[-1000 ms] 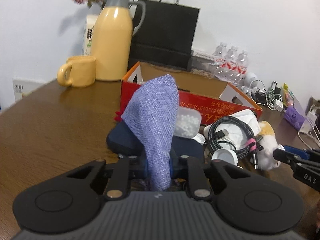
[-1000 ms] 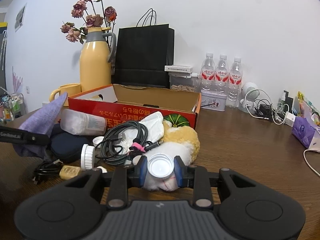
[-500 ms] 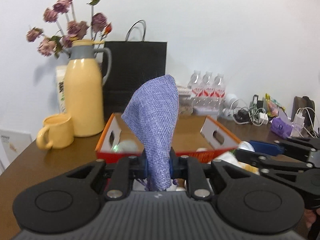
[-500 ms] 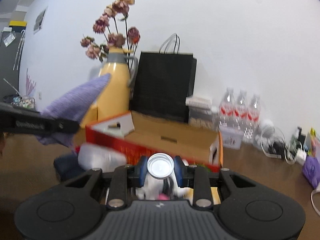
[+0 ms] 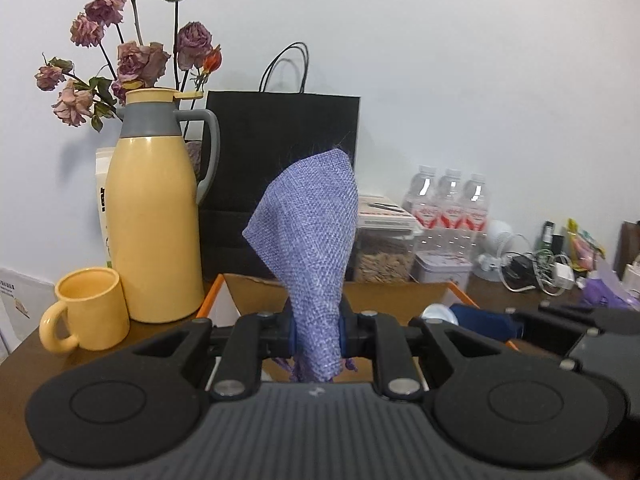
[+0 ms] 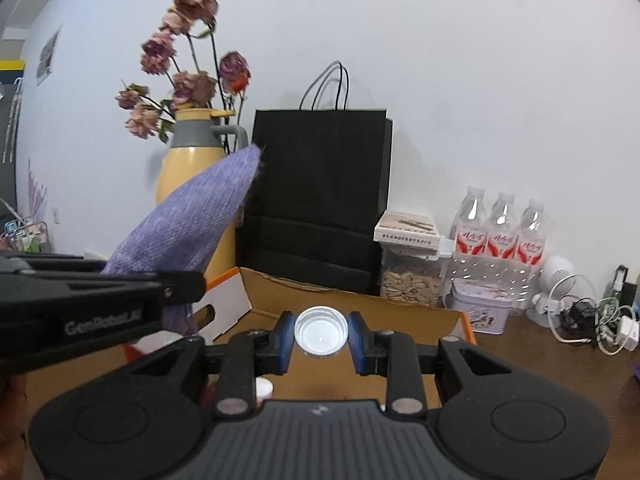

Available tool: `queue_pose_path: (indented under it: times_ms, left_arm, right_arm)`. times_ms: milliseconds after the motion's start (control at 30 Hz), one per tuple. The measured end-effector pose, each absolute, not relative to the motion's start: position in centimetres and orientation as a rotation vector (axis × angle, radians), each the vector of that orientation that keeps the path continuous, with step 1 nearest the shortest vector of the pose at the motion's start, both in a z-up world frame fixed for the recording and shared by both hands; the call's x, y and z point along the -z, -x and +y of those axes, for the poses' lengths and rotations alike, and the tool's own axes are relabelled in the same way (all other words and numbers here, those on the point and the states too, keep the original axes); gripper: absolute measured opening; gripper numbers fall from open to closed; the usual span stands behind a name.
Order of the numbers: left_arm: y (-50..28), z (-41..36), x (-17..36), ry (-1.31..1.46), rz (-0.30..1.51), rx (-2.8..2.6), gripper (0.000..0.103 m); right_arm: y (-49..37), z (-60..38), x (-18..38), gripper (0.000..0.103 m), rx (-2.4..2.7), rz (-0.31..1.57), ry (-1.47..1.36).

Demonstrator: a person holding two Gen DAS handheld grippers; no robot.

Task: Organize objects
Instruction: 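Carry the pouch and cap into the box and open both tools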

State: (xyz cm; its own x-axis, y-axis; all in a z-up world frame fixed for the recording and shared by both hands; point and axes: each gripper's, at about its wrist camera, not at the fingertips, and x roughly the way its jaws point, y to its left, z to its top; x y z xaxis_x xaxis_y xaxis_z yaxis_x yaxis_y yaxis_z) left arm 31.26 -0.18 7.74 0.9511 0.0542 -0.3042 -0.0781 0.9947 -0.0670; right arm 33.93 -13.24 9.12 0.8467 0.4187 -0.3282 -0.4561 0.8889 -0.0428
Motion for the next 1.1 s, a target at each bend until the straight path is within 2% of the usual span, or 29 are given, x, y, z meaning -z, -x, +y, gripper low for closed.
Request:
queue_pose_path:
  times_ms: [300, 633, 733, 767, 833, 900, 933, 967, 1000, 1033, 1067, 1100]
  left_arm:
    - [-36.7, 1.0, -5.5, 0.078, 0.395, -0.111, 0.018]
    - [-37.7, 1.4, -3.1, 0.068, 0.492, -0.092, 0.018]
    - [-37.7, 1.5, -3.2, 0.067, 0.489, -0.096, 0.021]
    - [-37.7, 1.6, -3.2, 0.067, 0.49, -0.097, 0.025]
    - [-37.7, 1.6, -3.3, 0.071, 0.488, -0.102, 0.039]
    - [-37.5, 1.7, -3.5, 0.072, 0.478, -0.107, 0.067]
    - [-37.4, 1.7, -3.6, 0.068, 0.468, -0.113, 0.074]
    - [-37.2, 1.7, -3.8, 0.064, 0.454, -0.121, 0.085]
    - [-37.1, 1.7, -4.0, 0.064, 0.445, -0.127, 0.092]
    - [-37.0, 1.8, -4.1, 0.067, 0.434, -0.134, 0.101]
    - [-36.9, 1.8, -4.3, 0.07, 0.425, -0.138, 0.103]
    - [-36.8, 1.9, -4.4, 0.072, 0.42, -0.14, 0.103]
  right_arm:
    - [-39.3, -11.5, -6.4, 0.027, -0.433, 0.426, 0.078]
    - [-40.0, -11.7, -4.8, 0.027, -0.423, 0.493, 0.078]
    - [-40.0, -11.7, -4.7, 0.027, -0.42, 0.499, 0.085]
    - [-40.1, -11.7, -4.7, 0.027, -0.417, 0.502, 0.085]
    - [-40.2, -11.8, -4.6, 0.027, -0.413, 0.51, 0.084]
    - [-40.4, -11.9, -4.5, 0.029, -0.405, 0.521, 0.087]
    - [-40.5, -11.9, -4.4, 0.034, -0.401, 0.525, 0.086]
    - [-40.5, -12.0, -4.4, 0.045, -0.397, 0.526, 0.085]
    - [-40.5, -12.0, -4.4, 0.052, -0.394, 0.524, 0.084]
    - [-40.5, -12.0, -4.4, 0.066, -0.392, 0.522, 0.082]
    - [-40.5, -12.1, -4.5, 0.078, -0.39, 0.519, 0.081]
    - [-40.5, -12.1, -4.5, 0.083, -0.386, 0.517, 0.079]
